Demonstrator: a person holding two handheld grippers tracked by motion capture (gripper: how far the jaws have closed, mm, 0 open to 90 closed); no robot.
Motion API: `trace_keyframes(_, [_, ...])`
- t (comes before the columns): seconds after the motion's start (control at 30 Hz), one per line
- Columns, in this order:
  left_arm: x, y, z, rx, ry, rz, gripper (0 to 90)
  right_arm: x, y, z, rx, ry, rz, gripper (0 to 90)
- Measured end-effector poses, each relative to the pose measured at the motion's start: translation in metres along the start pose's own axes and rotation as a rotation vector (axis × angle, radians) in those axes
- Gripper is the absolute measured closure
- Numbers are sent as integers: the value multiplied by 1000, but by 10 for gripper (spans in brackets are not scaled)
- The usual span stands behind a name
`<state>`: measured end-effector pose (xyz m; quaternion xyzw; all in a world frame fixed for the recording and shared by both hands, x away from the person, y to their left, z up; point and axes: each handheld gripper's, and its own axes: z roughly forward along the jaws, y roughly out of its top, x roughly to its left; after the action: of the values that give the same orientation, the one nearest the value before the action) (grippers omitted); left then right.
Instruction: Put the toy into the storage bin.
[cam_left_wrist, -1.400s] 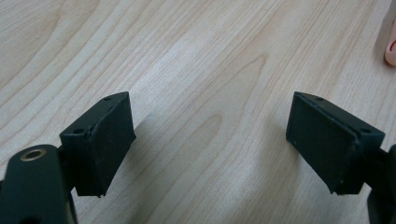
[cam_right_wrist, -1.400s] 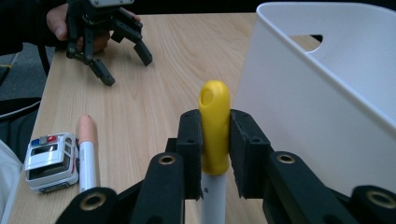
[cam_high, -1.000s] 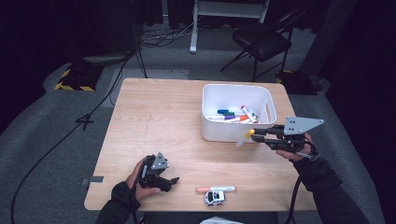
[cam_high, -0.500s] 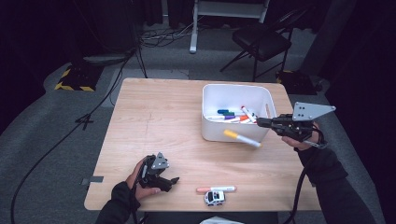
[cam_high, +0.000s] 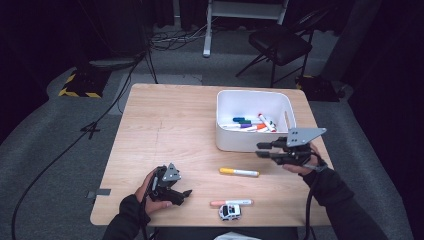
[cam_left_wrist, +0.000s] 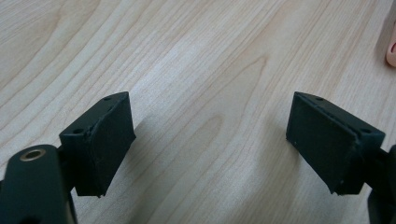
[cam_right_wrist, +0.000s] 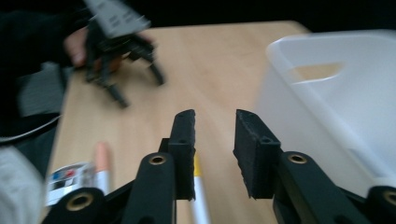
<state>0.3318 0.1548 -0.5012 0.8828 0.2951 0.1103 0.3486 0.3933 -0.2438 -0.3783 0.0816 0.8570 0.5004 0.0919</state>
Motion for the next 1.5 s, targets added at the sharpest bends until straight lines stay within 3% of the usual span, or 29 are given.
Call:
trace_keyframes(0.1, [0, 0, 0, 0, -4, -3, 154, 20, -27, 44, 82, 82, 1, 636])
trace_keyframes(0.13, [0, 0, 0, 0, -1, 0, 154, 25, -39, 65, 153, 84, -12, 621])
trace_keyframes(0.23, [0, 0, 0, -1, -8, -5, 154, 27, -57, 97, 244, 113, 13, 576])
trace_keyframes(0.33, [0, 0, 0, 0, -8, -5, 154, 32, -57, 111, 312, 120, -42, 529])
trace_keyframes(0.4, [0, 0, 0, 0, -8, -5, 154, 33, -55, 115, 303, 132, -28, 534])
trace_keyframes(0.47, [-1, 0, 0, -2, -6, -3, 154, 35, -56, 125, 328, 149, -38, 544])
trace_keyframes(0.53, [-1, 0, 0, -2, -8, -7, 155, 37, -57, 127, 307, 162, -31, 587])
trace_keyframes(0.63, [0, 0, 0, -1, -7, -5, 155, 37, -56, 128, 302, 170, -51, 743])
trace_keyframes(0.8, [0, 0, 0, -1, -7, -5, 155, 37, -56, 128, 297, 146, -62, 754])
trace_keyframes(0.87, [0, 0, 0, -1, -7, -5, 155, 35, -59, 125, 282, 130, -43, 755])
trace_keyframes(1.03, [0, 0, 0, -1, -6, -5, 155, 22, -59, 102, 163, 100, 43, 755])
trace_keyframes(1.13, [0, 0, 0, -1, -6, -5, 155, 14, -53, 81, 48, 77, 80, 755])
trace_keyframes(1.3, [0, 0, 0, -1, -7, -5, 155, 9, -35, 47, -86, 26, 71, 755])
trace_keyframes(1.5, [0, 0, 0, -1, -7, -5, 155, 4, -11, 11, -161, -35, 49, 755])
